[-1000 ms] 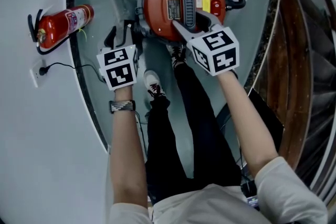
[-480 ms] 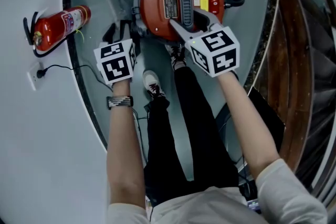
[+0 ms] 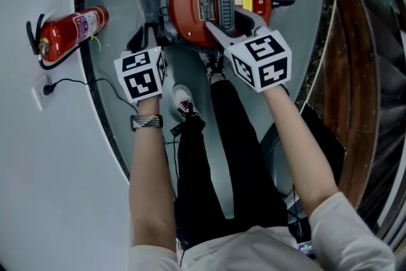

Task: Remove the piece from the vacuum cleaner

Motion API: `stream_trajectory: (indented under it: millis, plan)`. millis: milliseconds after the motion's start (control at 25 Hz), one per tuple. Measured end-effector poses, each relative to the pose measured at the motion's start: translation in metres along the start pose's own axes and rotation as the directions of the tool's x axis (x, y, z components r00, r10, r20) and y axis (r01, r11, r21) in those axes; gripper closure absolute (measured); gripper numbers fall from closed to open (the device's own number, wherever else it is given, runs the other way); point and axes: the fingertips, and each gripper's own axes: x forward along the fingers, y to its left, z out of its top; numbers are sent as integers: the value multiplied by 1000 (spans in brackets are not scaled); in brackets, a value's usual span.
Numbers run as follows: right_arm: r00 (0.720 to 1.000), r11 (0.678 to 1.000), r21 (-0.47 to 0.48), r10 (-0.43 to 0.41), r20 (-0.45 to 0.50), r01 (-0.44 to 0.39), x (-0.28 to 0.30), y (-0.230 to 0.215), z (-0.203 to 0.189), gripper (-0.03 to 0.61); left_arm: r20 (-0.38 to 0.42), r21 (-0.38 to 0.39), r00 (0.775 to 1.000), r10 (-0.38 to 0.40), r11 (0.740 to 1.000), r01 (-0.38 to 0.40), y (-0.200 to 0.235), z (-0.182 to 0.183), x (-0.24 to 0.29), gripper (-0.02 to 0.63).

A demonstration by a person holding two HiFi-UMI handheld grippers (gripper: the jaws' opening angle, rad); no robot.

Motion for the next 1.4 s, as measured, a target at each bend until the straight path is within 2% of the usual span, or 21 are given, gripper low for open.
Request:
stream_trajectory:
  millis: [160, 280, 520, 760, 960, 1160, 1240, 1400]
  plan:
    - [1000, 1000, 2, -1, 3, 1, 0, -1, 0, 357, 15, -25, 1000, 1, 1000, -1, 0, 0, 0, 575]
    - [1000, 1000, 2, 2, 4, -2, 0, -1, 0, 357, 25, -98, 1000, -2, 995, 4, 3, 0, -2, 578]
    - [1000, 1000, -1, 6, 2, -6, 0, -1, 0, 357, 48, -282, 999, 4, 959, 10, 11, -3, -3, 580]
    - [1000, 1000, -5, 9, -1, -9, 0, 0, -1, 356, 79, -355, 997, 28, 935, 2, 14, -5, -5, 581]
    - [1000, 1000, -6, 8, 1, -8, 0, 0, 0, 356, 102, -472, 994, 26, 881, 26, 19, -6, -6, 582]
    - [1000, 1000, -6, 10, 2, -10, 0, 0, 0, 356, 118, -548, 993, 26, 836, 43, 22, -8, -7, 583]
    - [1000, 1000, -5, 9, 3, -9, -1, -1, 0, 356, 128, -595, 991, 26, 802, 56, 24, -9, -7, 583]
    - [1000, 1000, -5, 10, 5, -10, 0, 0, -1, 356, 151, -693, 988, 35, 717, 81, 30, -12, -8, 583]
